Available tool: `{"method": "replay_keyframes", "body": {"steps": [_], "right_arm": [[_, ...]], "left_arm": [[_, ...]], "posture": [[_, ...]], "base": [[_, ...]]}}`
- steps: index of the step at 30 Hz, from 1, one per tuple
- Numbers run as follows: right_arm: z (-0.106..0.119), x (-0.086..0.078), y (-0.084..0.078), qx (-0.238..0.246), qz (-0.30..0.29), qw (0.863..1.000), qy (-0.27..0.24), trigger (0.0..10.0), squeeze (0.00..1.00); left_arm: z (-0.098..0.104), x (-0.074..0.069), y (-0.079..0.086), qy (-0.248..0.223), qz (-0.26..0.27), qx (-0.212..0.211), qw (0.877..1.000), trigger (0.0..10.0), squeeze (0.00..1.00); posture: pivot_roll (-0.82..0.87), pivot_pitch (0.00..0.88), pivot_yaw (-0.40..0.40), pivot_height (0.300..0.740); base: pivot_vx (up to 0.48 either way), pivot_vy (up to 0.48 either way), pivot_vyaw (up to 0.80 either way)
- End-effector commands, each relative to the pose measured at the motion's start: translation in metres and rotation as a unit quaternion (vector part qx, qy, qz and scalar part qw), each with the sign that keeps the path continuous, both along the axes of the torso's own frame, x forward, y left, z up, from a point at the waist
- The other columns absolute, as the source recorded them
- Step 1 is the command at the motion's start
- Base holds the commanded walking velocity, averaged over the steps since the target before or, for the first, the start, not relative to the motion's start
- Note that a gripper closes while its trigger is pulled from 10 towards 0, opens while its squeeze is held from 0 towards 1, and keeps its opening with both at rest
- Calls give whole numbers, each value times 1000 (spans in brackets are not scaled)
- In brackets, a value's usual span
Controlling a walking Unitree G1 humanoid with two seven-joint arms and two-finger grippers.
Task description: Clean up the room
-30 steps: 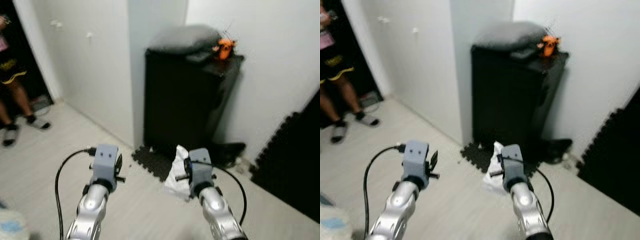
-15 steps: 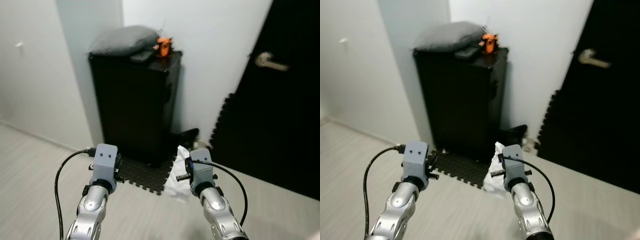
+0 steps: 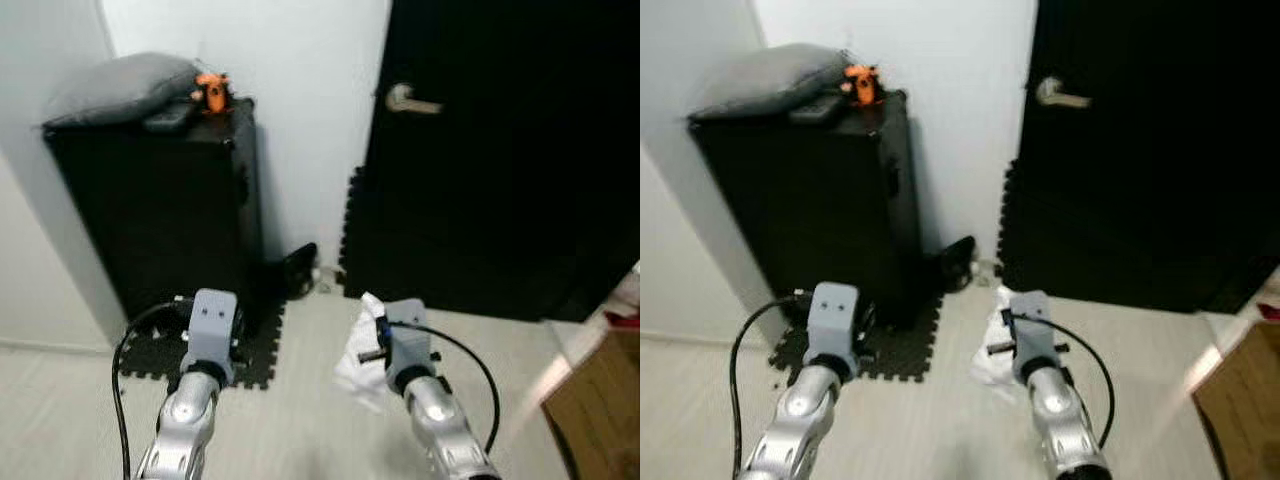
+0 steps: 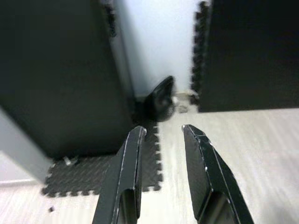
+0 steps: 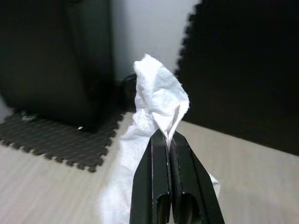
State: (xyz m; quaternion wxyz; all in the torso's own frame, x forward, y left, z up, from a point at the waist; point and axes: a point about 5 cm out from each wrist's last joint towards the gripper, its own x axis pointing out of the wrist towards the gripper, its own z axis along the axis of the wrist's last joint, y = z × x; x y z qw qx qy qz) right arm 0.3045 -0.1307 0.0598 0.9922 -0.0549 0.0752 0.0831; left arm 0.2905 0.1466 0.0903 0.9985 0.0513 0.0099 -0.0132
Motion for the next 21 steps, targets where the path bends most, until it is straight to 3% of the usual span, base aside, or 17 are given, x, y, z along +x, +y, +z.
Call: {"method": "replay_keyframes", "body": {"steps": [1,4,12,21], "right_arm": [[-3,-2,0,10,-7,1000,8,10000,0],[-3,-2,-1,9,-10,1000,6,10000,0],[-1,2,-24,11,-93,996,-4,10000,0],[-4,1,-29,17,-104,994,5,10000,0]], "left_arm": [[-4,-1,0,8,-3,-1,1000,10000,0],[-4,-1,-1,7,-3,-1,1000,10000,0],[-5,-1,2,8,4,-20,1000,10000,0],[-7,-1,1,23,1,-25,999,10000,0]], "posture": [[8,64,-1,740],[8,63,-1,740],[7,61,-2,740],[5,60,-2,740]], "base": [[0,0,-800],[0,0,-800],[0,0,-800],[0,0,-800]]}}
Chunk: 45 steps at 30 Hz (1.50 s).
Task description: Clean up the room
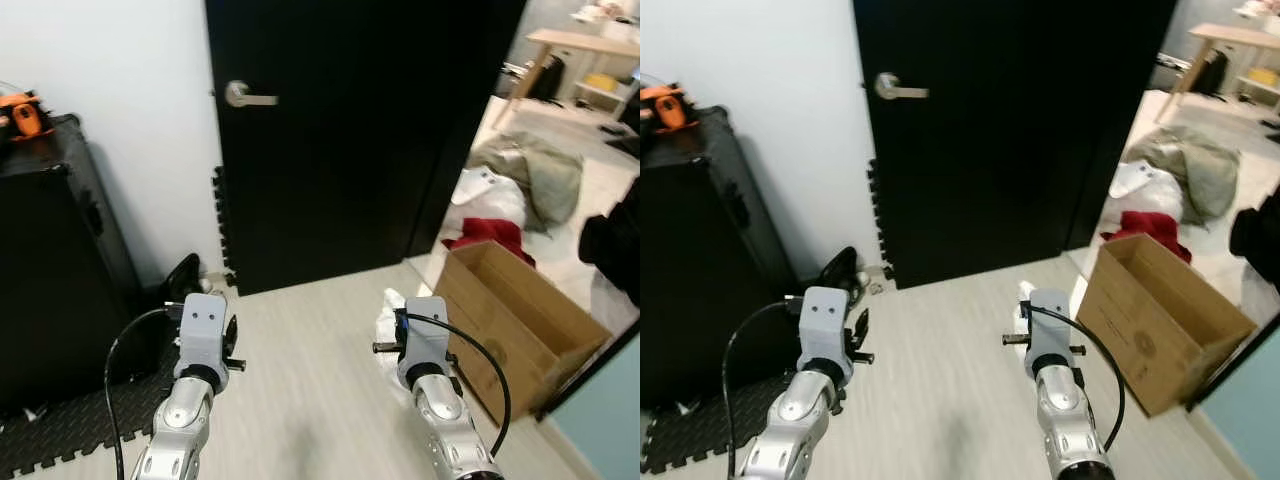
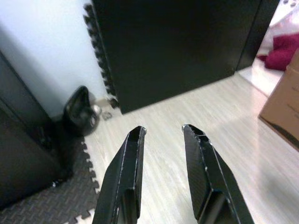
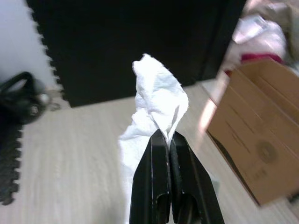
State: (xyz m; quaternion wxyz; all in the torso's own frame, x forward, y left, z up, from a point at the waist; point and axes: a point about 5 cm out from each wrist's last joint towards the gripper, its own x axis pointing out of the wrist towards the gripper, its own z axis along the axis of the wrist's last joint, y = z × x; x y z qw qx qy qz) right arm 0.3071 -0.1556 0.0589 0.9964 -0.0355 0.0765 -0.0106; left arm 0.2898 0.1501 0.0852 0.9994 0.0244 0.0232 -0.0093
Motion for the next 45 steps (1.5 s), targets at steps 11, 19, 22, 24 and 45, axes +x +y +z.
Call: {"method": "replay_keyframes", "body": {"steps": [11,19,22,24,45], "right_arm": [[-3,-1,1,12,-7,1000,6,10000,0],[-4,-2,1,13,-5,1000,10,10000,0],[-5,-2,1,12,-4,1000,12,10000,0],[-5,-2,1,12,-4,1000,12,10000,0],[-8,-3,11,8,21,999,25,10000,0]], "left_arm": [[-1,1,0,2,-1,10,1000,10000,0],[0,0,1,1,4,6,1000,10000,0],[0,-1,1,-1,4,-2,1000,10000,0],[0,-1,1,-1,4,-2,1000,10000,0],[1,0,2,-2,9,8,1000,10000,0]], "posture": [[9,59,0,740],[6,63,-2,740],[6,61,-4,740],[6,61,-4,740],[8,59,-9,740]], "base": [[0,0,-800],[0,0,-800],[0,0,-800],[0,0,-800],[0,0,-114]]}}
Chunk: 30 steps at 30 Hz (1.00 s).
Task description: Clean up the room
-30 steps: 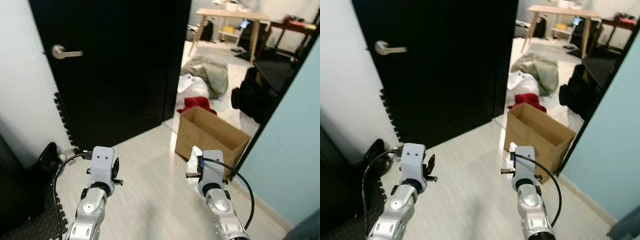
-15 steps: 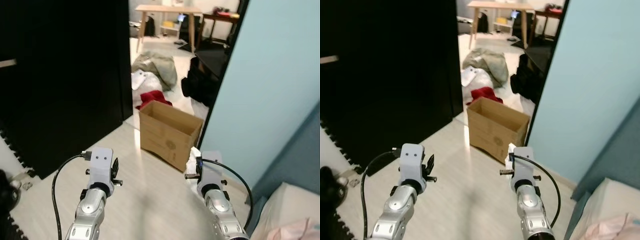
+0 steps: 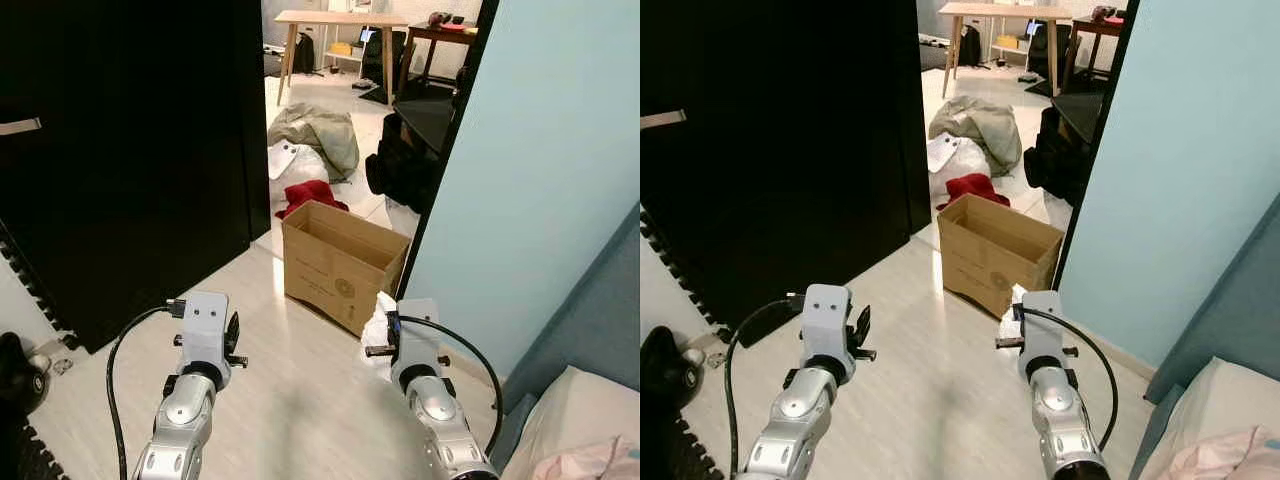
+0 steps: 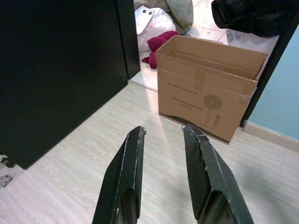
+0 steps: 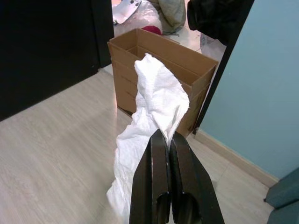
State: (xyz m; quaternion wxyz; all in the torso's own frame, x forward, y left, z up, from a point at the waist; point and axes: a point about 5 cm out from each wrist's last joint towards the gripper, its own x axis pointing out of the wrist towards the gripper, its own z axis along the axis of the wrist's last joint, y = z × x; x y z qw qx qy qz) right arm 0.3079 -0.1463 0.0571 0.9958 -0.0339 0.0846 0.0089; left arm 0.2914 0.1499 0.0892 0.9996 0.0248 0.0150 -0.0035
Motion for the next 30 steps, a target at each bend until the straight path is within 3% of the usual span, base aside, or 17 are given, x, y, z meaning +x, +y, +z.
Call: {"method": "replay_keyframes", "body": {"steps": [1,30], "right_arm": [[-6,-3,1,6,3,1000,17,10000,0],[-7,-3,5,18,-3,1000,17,10000,0]], "left_arm": [[-3,-2,3,4,3,6,1000,10000,0],[3,3,6,-3,-10,6,1000,10000,0]], "posture": [[7,59,-10,740],[25,61,35,740]], "base": [[0,0,0],[303,0,0]]}}
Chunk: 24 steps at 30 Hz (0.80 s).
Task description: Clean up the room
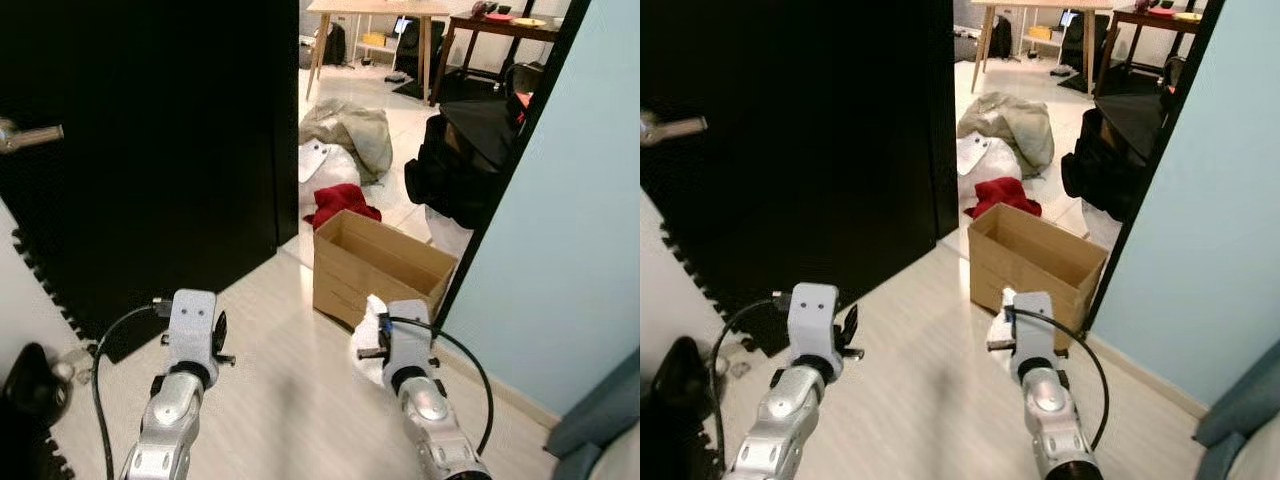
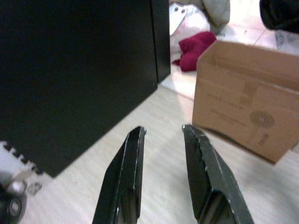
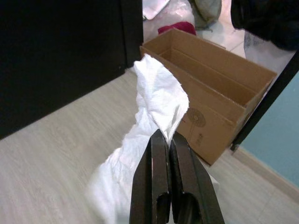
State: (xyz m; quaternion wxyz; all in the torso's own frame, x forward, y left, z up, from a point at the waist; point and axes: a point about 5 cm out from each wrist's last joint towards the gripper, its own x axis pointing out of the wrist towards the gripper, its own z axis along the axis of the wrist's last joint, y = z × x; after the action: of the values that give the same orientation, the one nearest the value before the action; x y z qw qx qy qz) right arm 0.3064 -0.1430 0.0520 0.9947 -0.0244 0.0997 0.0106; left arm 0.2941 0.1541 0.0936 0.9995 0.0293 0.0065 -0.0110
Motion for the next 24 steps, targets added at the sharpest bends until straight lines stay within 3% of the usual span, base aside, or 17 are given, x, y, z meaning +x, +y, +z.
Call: {"method": "replay_keyframes", "body": {"steps": [1,20,24], "right_arm": [[-2,-2,1,9,-4,1000,2,10000,0],[-3,-1,1,14,-11,1000,6,10000,0],[-3,0,1,13,-8,1000,6,10000,0]], "left_arm": [[-2,0,2,5,-2,2,1000,10000,0],[-1,3,2,6,-3,0,1000,10000,0],[-2,2,2,6,-2,-2,1000,10000,0]], "posture": [[25,61,35,740],[27,49,31,740],[26,46,27,740]], "base": [[319,0,0],[315,0,0],[314,0,-519]]}}
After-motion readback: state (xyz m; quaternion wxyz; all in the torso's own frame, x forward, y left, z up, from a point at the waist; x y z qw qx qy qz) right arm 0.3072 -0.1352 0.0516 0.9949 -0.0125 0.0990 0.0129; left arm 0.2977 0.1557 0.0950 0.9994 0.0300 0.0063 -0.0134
